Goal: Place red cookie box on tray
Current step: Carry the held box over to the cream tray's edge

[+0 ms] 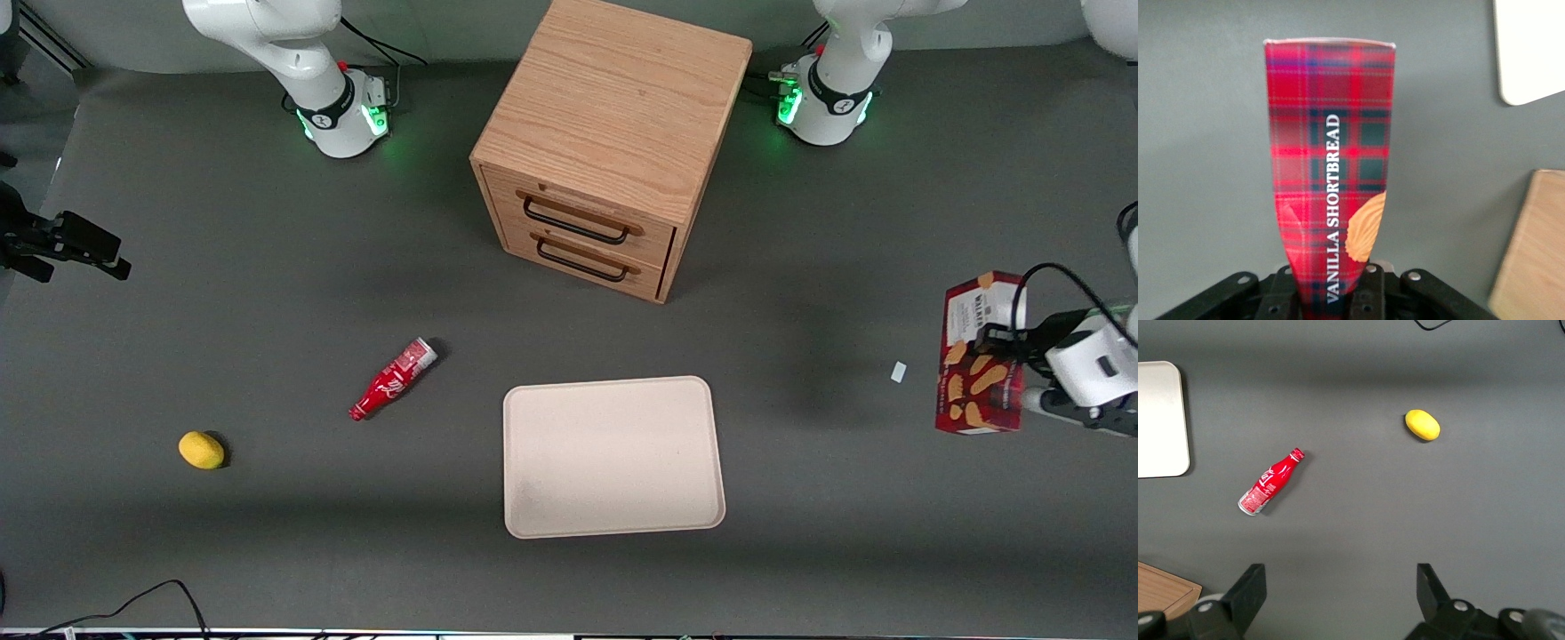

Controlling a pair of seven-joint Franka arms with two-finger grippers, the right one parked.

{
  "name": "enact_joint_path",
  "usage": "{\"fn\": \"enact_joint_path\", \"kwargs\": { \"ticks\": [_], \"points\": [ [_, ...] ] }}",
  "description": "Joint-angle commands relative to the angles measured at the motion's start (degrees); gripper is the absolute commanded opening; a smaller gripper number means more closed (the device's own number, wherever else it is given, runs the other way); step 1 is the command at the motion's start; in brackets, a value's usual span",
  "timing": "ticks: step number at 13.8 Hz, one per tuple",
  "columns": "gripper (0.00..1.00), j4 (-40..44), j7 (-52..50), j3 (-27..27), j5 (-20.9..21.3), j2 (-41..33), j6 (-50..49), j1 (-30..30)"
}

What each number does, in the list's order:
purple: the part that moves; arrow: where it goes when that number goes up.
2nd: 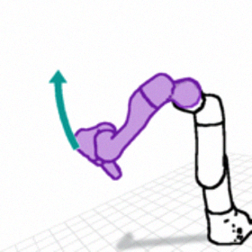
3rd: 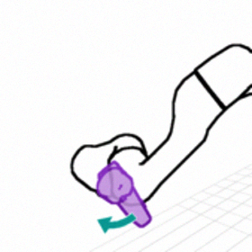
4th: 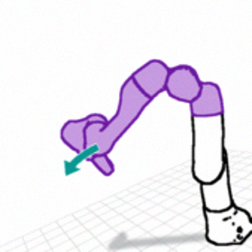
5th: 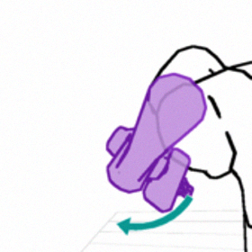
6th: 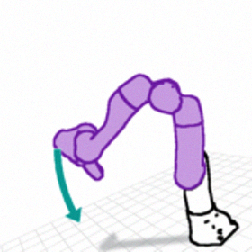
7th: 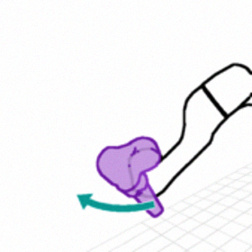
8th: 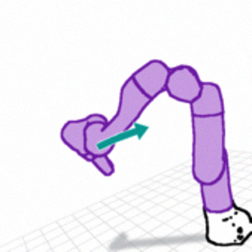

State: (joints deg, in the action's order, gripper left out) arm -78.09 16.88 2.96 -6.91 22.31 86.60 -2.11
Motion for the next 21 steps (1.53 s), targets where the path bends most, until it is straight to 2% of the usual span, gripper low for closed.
{"fn": "enact_joint_path", "kwargs": {
  "ticks": [1,5,8,12,14,18,20,21],
  "points": [
    [0.0,7.41,-16.02,-6.36,-0.3,0.89,-6.35,0.44],
    [0.0,8.91,-37.67,-19.19,1.53,1.77,-4.6,0.7],
    [0.0,8.04,-47.18,-24.48,4.52,4.13,4.95,2.28],
    [0.0,5.58,-52.65,-25.37,11.72,11.07,17.43,6.41],
    [0.0,5.4,-52.92,-25.37,12.09,14.67,22.63,6.94],
    [0.0,4.88,-56.08,-25.02,19.28,21.62,34.22,9.93],
    [0.0,3.48,-56.61,-24.76,19.91,22.51,36.18,10.81],
    [0.0,2.34,-56.87,-24.76,21.74,23.12,37.32,11.25]
  ]
}}
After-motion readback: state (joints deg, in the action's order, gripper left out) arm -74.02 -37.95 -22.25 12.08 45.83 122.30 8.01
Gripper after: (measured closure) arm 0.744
